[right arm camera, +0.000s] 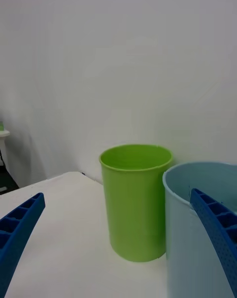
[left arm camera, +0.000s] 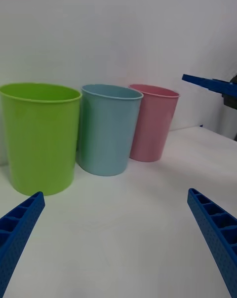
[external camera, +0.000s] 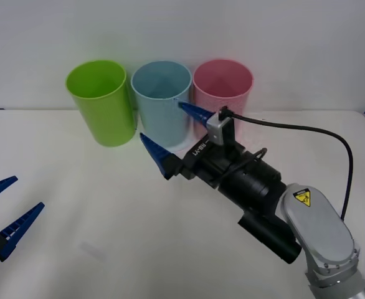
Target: Grasp the object on the table and drop it into the matching bin: aluminum can to the light blue bin, PET bottle to the pink bin.
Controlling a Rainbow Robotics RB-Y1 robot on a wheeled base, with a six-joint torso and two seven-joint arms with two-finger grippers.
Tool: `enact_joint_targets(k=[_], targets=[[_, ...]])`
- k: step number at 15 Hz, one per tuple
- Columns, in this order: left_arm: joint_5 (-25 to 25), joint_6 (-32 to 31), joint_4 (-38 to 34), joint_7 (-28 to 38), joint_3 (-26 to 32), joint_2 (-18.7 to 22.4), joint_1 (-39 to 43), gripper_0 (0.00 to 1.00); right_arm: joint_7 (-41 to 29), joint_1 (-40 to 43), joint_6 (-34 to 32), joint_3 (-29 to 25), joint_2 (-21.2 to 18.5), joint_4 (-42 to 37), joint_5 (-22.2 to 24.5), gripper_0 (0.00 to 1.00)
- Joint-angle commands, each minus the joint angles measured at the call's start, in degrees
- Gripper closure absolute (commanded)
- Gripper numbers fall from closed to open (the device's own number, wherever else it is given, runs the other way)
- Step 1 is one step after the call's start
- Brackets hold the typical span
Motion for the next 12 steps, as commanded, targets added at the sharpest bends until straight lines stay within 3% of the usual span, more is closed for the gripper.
enact_joint_targets(k=[1,8,12], targets=[[0.0,0.0,0.0,0.0,0.0,0.0,0.0,0.0,1.03,3.88,-5.29,-3.73,-3.02,-2.34,-2.34,0.0],[0.0,0.0,0.0,0.0,0.0,0.0,0.0,0.0,7.01,11.09,-20.58,-17.26,-4.69,-2.69,-6.12,0.0],[0.0,0.0,0.0,0.0,0.0,0.0,0.0,0.0,15.36,15.83,-23.04,-22.36,-6.89,-2.69,-9.19,0.0]])
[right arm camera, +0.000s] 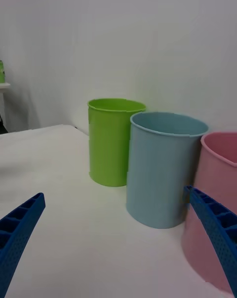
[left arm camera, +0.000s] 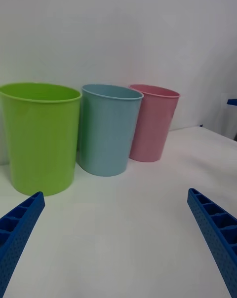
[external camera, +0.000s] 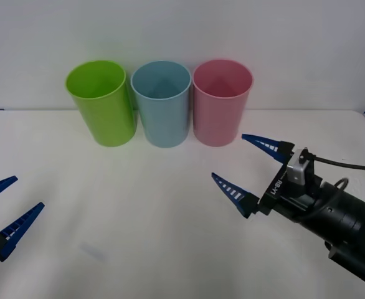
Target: Grasp the object on the table and drop it into the matching bin: aluminum can to the light blue bin, PET bottle to the pink bin.
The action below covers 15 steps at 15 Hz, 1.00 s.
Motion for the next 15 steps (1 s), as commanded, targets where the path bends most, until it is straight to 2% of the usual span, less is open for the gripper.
enact_joint_targets(k=[1,4,11,15], targets=[[0.0,0.0,0.0,0.0,0.0,0.0,0.0,0.0,3.13,3.22,-1.31,-3.02,-2.16,-0.05,-2.32,0.0],[0.0,0.0,0.0,0.0,0.0,0.0,0.0,0.0,3.22,5.77,-7.55,-8.73,-2.69,1.36,-3.55,0.0],[0.0,0.0,0.0,0.0,0.0,0.0,0.0,0.0,3.31,5.42,-21.44,-20.77,-2.69,9.36,-4.17,0.0],[0.0,0.0,0.0,0.0,0.0,0.0,0.0,0.0,3.31,7.7,-22.14,-22.35,-2.95,10.06,-5.66,0.0]])
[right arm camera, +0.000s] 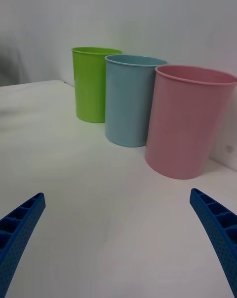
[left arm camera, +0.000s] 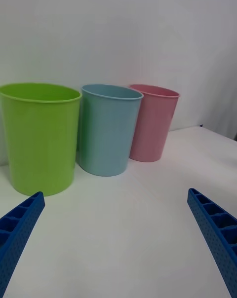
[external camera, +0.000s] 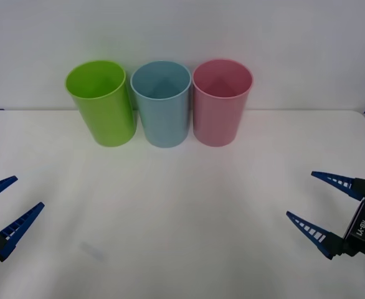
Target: Grasp the object on the table and drop it into the matching bin: aluminum can to the light blue bin, PET bottle to the pink bin.
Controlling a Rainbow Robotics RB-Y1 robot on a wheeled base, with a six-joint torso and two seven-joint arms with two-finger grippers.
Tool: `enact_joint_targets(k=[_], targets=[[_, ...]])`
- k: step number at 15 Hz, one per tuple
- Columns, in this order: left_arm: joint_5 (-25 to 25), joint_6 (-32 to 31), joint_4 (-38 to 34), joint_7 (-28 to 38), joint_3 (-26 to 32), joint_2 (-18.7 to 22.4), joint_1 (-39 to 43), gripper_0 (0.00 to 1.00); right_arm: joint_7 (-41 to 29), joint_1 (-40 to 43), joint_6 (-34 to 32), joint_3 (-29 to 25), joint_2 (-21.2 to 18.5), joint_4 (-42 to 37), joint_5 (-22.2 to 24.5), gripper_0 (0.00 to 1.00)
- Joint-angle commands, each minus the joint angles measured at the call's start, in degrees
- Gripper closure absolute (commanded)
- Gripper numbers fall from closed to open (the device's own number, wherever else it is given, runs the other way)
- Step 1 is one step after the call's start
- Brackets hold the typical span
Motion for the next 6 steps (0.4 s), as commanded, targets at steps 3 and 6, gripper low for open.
enact_joint_targets(k=[3,6], targets=[[0.0,0.0,0.0,0.0,0.0,0.0,0.0,0.0,0.09,1.9,0.06,-0.73,-0.33,0.04,-1.04,0.0],[0.0,0.0,0.0,0.0,0.0,0.0,0.0,0.0,0.18,2.17,0.06,-0.73,-0.33,0.04,-1.3,0.0]])
